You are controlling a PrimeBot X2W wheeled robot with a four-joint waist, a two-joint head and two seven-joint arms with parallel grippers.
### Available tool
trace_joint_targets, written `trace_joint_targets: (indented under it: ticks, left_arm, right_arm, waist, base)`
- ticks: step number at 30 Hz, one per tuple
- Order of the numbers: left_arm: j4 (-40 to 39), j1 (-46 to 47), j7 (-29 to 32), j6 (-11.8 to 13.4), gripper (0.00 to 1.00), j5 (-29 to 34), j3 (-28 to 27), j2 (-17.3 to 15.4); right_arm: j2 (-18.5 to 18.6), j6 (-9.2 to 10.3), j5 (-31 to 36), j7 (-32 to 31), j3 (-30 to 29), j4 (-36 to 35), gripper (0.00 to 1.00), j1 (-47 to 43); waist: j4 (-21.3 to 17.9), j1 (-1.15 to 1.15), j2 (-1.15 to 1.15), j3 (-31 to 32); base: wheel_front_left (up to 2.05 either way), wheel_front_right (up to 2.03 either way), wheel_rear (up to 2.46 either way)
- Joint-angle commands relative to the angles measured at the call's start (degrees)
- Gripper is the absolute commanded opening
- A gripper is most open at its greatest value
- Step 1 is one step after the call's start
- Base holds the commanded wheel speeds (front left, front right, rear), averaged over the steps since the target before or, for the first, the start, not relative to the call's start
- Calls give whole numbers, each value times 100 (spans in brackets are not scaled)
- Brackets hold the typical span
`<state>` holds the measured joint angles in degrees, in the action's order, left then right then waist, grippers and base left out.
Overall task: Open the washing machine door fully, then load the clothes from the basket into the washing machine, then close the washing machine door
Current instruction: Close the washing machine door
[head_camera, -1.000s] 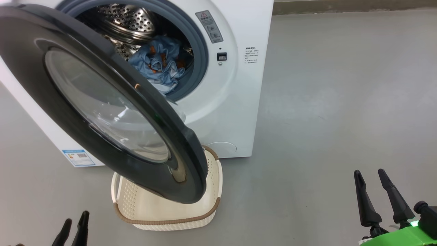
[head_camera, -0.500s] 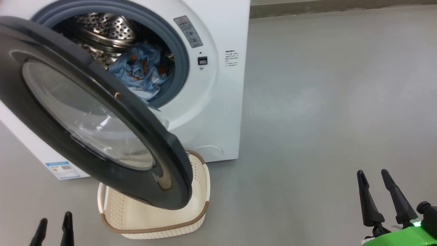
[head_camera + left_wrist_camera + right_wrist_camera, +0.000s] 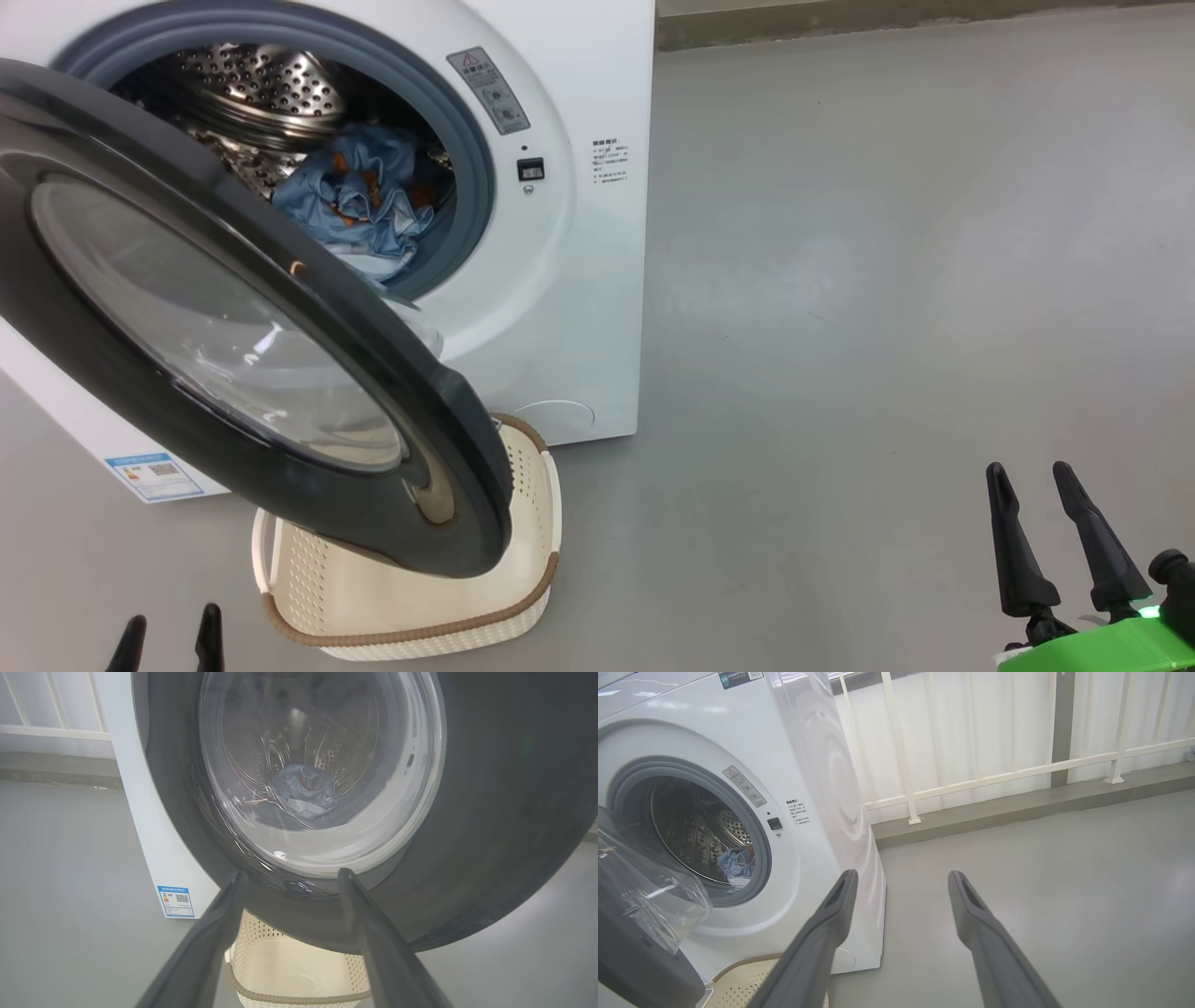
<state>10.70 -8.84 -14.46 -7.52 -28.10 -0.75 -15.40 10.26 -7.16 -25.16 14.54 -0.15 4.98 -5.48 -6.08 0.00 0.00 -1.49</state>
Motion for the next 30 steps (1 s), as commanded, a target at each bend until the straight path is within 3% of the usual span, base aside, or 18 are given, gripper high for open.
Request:
trace_joint_targets:
  ticks: [1, 27, 29, 30]
  left_arm:
    - [-144, 44, -53, 3, 100, 100, -228, -79]
    - [-77, 127, -53, 3, 100, 180, -33, 25]
    - [-63, 159, -53, 3, 100, 196, 10, 45]
    - [-52, 178, -53, 3, 100, 204, 31, 58]
  right_arm:
    - [98, -33, -12, 46, 84, -130, 100, 3]
    - [105, -33, -9, 46, 177, -105, 100, 162]
    - [89, -33, -34, 46, 201, -103, 45, 232]
    - [72, -33, -60, 46, 208, -107, 29, 274]
  waist:
    - [8, 0, 0, -3]
    - [226, 0, 0, -51]
    - [289, 0, 0, -62]
    - [328, 0, 0, -64]
  base:
    - [0, 0, 0]
    - [0, 0, 0]
    - [0, 0, 0]
    - [0, 0, 0]
